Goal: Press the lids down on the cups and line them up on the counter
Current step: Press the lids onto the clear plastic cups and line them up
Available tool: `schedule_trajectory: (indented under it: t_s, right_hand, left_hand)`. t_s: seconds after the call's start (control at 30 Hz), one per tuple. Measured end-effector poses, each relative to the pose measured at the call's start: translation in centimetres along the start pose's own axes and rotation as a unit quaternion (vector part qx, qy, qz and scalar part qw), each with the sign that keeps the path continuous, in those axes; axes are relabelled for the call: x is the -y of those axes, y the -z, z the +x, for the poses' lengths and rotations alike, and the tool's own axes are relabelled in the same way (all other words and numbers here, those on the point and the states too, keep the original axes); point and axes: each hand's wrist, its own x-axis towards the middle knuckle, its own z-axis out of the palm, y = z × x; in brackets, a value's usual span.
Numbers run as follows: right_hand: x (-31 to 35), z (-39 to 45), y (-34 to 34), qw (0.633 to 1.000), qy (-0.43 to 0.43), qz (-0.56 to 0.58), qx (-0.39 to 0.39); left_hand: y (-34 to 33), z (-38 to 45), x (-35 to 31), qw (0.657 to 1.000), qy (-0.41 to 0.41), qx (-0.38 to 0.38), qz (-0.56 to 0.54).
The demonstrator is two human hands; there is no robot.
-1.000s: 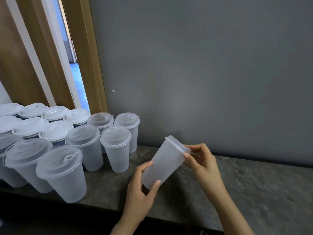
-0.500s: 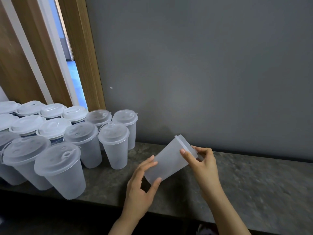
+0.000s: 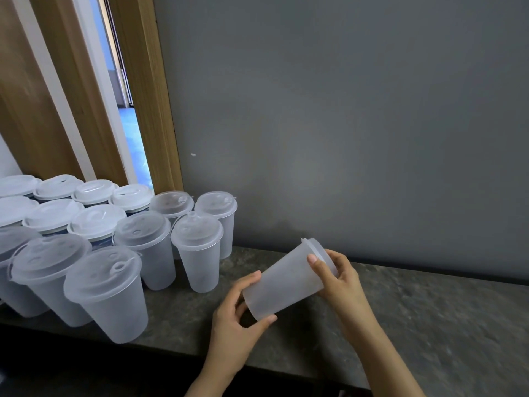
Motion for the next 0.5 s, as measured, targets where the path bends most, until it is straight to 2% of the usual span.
schedule_trajectory:
  t_s: [0.17, 0.33, 0.5]
  right_hand:
    - [-0.2, -0.1, -0.1, 1.000, 0.001, 0.010, 0.002]
    - [0.0, -0.3, 0.6, 0.999, 0.033, 0.023, 0.017]
    - [0.4, -0.2, 0.8, 0.996, 0.080, 0.030, 0.027]
  left_hand:
    - [0.0, 0.1, 0.4, 0.999, -0.031, 0.007, -0.010]
    - [-0.1, 0.1, -0.1, 0.999, 0.002, 0.027, -0.024]
    - [-0.1, 0.6, -0.1, 0.994, 0.048, 0.089, -0.035]
